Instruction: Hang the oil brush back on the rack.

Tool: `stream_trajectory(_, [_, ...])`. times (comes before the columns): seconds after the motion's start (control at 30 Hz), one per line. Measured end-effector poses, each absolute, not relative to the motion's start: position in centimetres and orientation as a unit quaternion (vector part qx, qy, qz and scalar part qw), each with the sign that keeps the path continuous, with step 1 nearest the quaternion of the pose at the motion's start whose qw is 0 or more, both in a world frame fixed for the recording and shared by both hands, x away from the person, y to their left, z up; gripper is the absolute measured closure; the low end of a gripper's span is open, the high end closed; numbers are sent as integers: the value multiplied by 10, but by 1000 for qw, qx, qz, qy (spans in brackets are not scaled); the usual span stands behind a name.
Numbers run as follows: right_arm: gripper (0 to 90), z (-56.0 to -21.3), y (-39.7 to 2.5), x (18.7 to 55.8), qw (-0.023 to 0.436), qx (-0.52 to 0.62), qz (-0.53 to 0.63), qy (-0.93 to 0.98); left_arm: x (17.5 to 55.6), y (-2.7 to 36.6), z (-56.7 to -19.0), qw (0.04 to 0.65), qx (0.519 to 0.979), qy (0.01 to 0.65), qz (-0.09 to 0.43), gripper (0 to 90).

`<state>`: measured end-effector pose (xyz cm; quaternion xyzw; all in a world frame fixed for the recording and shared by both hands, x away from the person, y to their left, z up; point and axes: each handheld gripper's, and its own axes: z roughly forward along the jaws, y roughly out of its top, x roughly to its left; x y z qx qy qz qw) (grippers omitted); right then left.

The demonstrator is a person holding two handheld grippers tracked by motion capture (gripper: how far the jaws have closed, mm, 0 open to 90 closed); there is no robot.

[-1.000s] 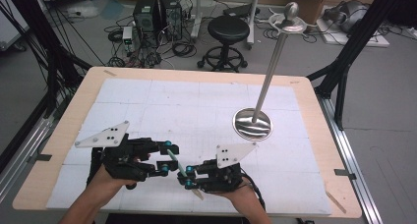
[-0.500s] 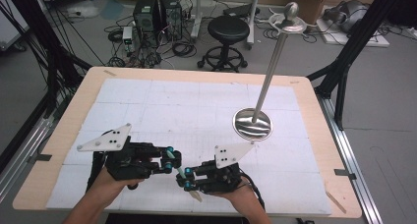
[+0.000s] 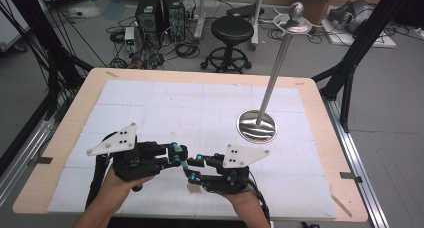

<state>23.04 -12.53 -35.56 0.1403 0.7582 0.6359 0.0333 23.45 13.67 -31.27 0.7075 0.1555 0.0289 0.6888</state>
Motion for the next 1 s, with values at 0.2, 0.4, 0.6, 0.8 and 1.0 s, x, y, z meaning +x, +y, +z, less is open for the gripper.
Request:
stream_trajectory(0.2, [841, -354, -128, 229, 22, 133, 639, 757, 235, 134, -311, 695, 701, 157, 22, 811])
stream_trajectory(0.4, [844, -350, -137, 231, 28, 146, 645, 749, 236, 143, -308, 713, 680, 166, 34, 502])
stream_trajectory(0.6, [845, -338, -156, 237, 54, 166, 663, 728, 236, 166, -315, 714, 674, 176, 69, 368])
stream_trajectory(0.8, [845, -325, -172, 250, 73, 189, 670, 714, 234, 184, -336, 695, 684, 201, 94, 321])
stream_trajectory(1.0, [845, -315, -184, 262, 92, 211, 667, 709, 235, 200, -357, 662, 702, 241, 104, 178])
